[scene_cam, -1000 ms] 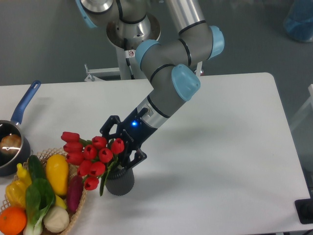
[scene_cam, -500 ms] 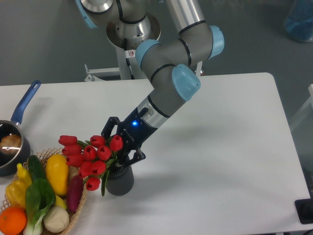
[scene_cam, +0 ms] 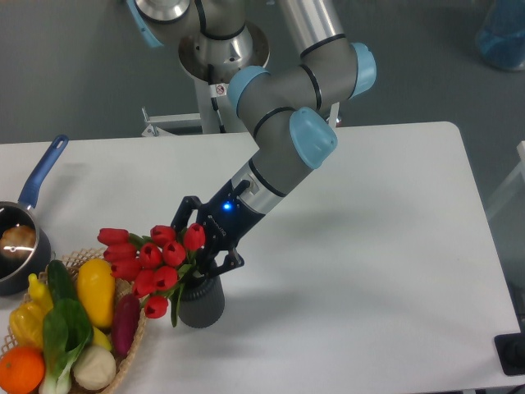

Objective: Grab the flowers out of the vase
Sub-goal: 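Close the gripper on the tulip bouquet stems, then lift the gripped tulips upward, drawing stems out of the vase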

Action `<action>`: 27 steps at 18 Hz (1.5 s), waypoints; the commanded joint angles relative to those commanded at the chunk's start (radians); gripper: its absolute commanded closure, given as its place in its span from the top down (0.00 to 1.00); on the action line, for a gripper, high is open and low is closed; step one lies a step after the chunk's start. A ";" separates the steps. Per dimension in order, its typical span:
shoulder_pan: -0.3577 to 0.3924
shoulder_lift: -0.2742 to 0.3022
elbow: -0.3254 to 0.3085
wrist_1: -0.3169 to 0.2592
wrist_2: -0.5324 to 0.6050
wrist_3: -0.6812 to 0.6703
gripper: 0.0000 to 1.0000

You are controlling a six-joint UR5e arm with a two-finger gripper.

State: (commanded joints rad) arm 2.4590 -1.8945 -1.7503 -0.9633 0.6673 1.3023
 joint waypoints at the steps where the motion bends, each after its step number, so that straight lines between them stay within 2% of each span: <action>1: 0.000 0.000 0.000 0.002 -0.002 0.000 0.49; 7: 0.002 0.002 -0.005 0.002 -0.006 0.000 0.49; 10: 0.000 0.002 -0.008 0.002 -0.008 -0.002 0.44; 27: 0.008 0.017 -0.011 0.002 -0.029 -0.006 0.44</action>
State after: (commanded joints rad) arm 2.4666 -1.8776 -1.7610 -0.9618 0.6381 1.2962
